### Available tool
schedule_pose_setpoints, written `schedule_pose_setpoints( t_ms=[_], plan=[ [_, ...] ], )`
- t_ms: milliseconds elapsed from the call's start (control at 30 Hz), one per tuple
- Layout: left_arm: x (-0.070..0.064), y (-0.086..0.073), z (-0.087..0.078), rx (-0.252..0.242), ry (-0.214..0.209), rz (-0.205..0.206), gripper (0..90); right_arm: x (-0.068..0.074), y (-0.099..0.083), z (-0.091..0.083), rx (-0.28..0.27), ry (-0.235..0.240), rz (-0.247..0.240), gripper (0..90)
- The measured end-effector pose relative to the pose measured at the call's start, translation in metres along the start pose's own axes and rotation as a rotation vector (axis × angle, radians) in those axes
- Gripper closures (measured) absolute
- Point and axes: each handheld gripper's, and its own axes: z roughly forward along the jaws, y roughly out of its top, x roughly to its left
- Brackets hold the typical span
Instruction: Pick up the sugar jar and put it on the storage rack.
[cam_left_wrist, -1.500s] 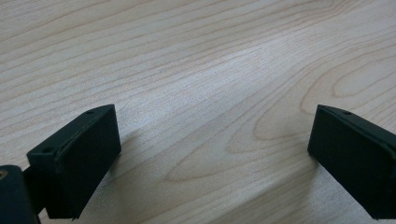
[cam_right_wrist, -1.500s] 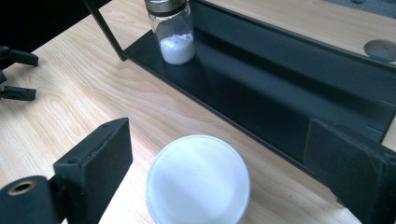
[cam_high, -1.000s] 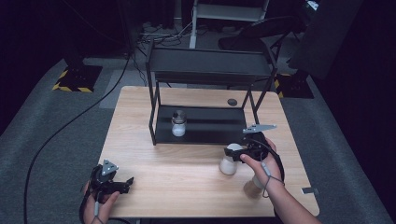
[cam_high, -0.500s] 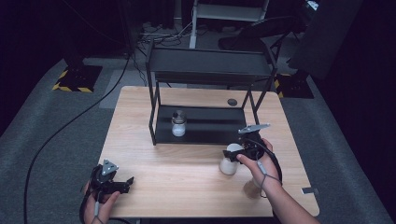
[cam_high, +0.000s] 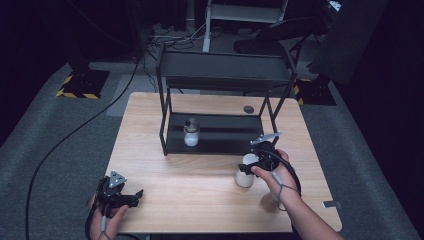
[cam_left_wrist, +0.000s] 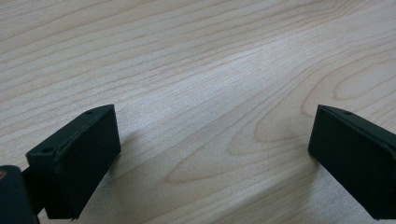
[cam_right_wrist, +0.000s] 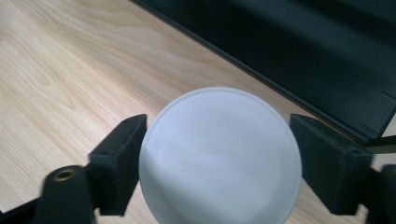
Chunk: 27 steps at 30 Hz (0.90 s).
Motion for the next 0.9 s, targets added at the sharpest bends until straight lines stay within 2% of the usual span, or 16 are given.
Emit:
schedule_pose_setpoints(
  t_ms=[33,100,367,500,667,900],
  plan=[
    [0.000,0.000,0.000,0.000,0.000,0.000,1.7,0.001,0.002,0.001,0.012,-0.005,-0.017,28.5],
    [0.000,0.000,0.000,0.000,0.000,0.000,1.7,0.000,0.002,0.001,0.016,0.006,-0.016,32.0],
    [0.000,0.000,0.000,0.000,0.000,0.000,1.7,0.001,0.003,0.000,0.019,0.002,-0.020,33.1],
    [0.000,0.000,0.000,0.000,0.000,0.000,1.7,-0.002,0.003,-0.001,0.007,0.018,-0.013,33.2],
    [0.000,0.000,0.000,0.000,0.000,0.000,1.7,0.003,0.008,-0.008,-0.003,0.008,-0.041,33.2],
    [0.000,0.000,0.000,0.000,0.000,0.000,1.7,0.005,0.017,-0.018,-0.039,0.000,-0.055,33.3]
  ],
)
